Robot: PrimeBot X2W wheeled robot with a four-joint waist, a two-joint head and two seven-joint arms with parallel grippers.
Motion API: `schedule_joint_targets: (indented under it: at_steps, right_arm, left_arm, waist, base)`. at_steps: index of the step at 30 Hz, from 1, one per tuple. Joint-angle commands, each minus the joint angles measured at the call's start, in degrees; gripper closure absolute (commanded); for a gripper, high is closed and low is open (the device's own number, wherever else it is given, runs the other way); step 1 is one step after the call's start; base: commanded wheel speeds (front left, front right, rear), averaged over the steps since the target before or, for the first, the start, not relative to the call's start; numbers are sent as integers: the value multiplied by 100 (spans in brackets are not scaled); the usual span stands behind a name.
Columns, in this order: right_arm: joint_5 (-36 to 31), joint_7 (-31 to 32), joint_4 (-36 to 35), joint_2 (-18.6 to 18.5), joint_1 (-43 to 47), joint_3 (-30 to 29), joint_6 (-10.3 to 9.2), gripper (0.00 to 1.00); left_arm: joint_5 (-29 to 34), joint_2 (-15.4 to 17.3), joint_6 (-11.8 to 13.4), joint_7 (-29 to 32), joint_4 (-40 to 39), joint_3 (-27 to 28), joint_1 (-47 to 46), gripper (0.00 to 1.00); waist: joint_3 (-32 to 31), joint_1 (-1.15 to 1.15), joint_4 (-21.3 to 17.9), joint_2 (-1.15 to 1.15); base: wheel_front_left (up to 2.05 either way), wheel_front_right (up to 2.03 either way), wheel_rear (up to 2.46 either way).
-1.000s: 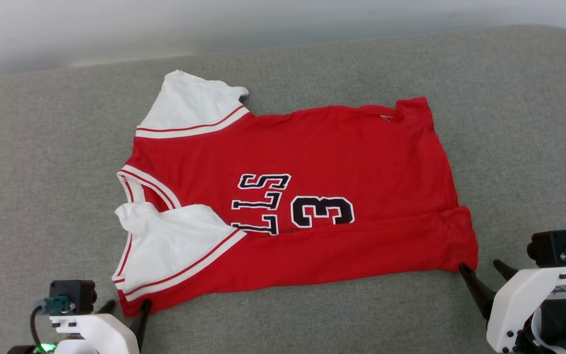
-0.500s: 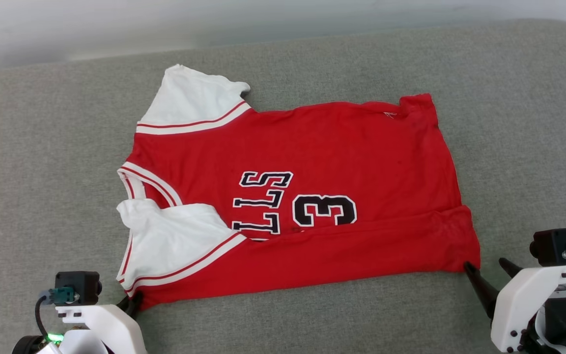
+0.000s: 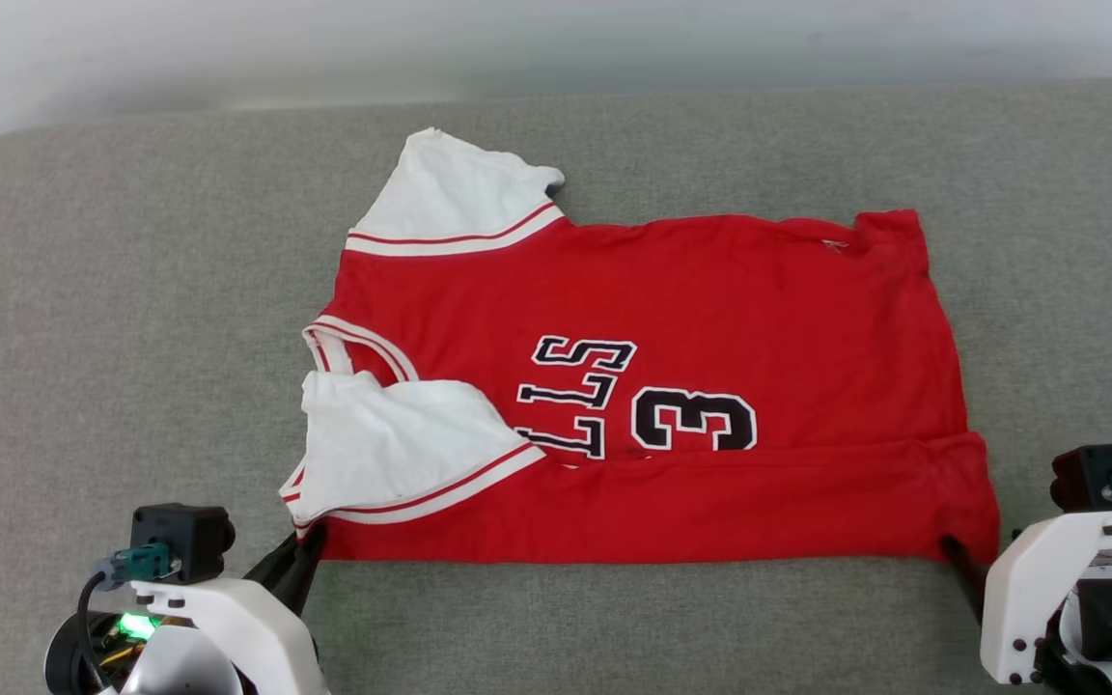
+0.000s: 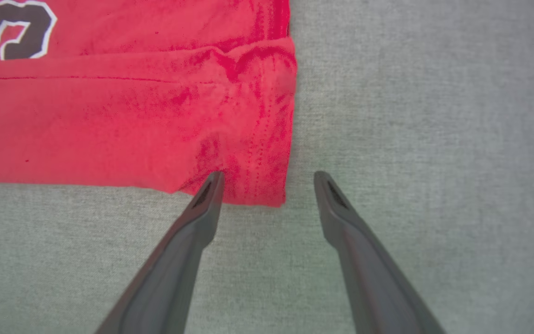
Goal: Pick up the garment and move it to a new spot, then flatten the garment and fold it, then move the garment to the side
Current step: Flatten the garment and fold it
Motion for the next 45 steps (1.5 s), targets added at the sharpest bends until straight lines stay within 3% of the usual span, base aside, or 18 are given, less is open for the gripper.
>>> schedule_joint_targets:
  at_steps: [1,13,14,16,24,36,45]
  right_arm:
    - [-28,35,92,67,-98,-7,-2,0]
    - [-78,164,1116,187,-202,88,-2,0]
    - [-83,169,1189,180,-201,130,-2,52]
    - [-47,171,1303,173,-200,217,-2,100]
    - [17,62,1120,-116,-182,121,-6,100]
    - [341,525,97,-505,558,-74,-6,100]
    - [378,789,-208,-467,1261,-378,-7,100]
  left_arm:
    - [38,31,51,30,-113,-2,-49,100]
    - [121,101,128,245,-465,-130,-118,100]
    - [132,118,128,272,-445,-145,-115,100]
    - [130,126,116,319,-407,-177,-114,100]
    - [-1,126,88,356,-213,-213,77,100]
    - [-66,428,169,439,-202,-386,735,100]
    - [-170,359,105,407,-87,-582,1118,100]
  waist:
    - [70,0,64,0]
    - [378,0,258,0]
    - [387,0,259,0]
    - [385,0,260,0]
    - [47,0,158,0]
    - [-528,0,36,0]
    - [-565,0,20,0]
  base:
    - [0,0,0]
    - [0,0,0]
    - [0,0,0]
    - [0,0,0]
    - [0,0,0]
    - [0,0,0]
    - [0,0,0]
